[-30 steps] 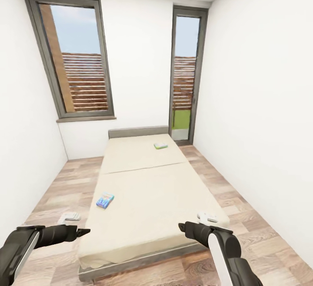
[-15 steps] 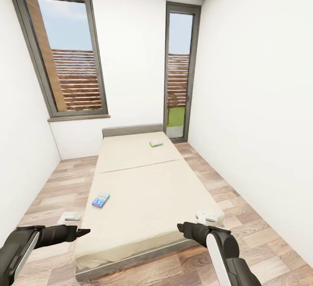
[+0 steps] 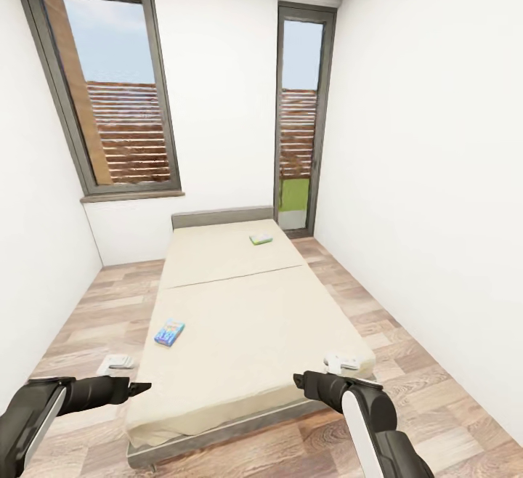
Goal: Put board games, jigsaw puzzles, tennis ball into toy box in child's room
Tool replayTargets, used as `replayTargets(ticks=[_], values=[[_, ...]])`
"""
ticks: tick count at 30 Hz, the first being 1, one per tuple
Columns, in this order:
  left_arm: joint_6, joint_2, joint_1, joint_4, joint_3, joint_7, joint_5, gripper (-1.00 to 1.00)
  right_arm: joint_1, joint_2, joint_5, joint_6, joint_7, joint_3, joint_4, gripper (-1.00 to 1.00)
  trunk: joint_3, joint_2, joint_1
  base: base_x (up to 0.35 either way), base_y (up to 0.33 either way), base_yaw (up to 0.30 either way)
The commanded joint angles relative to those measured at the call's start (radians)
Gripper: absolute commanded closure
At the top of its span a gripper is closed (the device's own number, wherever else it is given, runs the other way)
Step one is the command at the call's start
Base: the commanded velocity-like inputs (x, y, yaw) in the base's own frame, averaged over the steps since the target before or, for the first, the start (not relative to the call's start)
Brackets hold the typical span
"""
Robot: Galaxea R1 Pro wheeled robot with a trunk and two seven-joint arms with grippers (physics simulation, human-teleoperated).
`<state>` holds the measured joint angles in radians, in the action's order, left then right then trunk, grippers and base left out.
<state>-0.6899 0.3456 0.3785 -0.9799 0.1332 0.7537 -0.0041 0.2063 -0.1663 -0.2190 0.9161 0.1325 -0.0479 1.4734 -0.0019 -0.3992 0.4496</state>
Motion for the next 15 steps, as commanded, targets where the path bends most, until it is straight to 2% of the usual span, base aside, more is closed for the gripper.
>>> replayTargets(ticks=[1,9,15], values=[[-0.007,0.0,0.0,0.0,0.002,0.004,-0.001,-1.0,0.0,0.0,-0.011,0.003,0.01,-0.001,0.001,-1.0,0.0,-0.001,0.0,-0.001,0.001,0.0],[-0.01,0.0,0.0,0.0,0.002,0.004,0.0,-1.0,0.001,-0.001,-0.01,0.003,0.011,-0.001,0.001,-1.0,-0.001,-0.001,0.0,0.012,0.01,0.0],[-0.01,-0.002,0.0,0.0,0.002,0.004,0.0,-1.0,0.0,-0.001,-0.011,0.003,0.011,-0.001,-0.001,-1.0,-0.001,-0.001,0.0,0.135,0.15,0.003]])
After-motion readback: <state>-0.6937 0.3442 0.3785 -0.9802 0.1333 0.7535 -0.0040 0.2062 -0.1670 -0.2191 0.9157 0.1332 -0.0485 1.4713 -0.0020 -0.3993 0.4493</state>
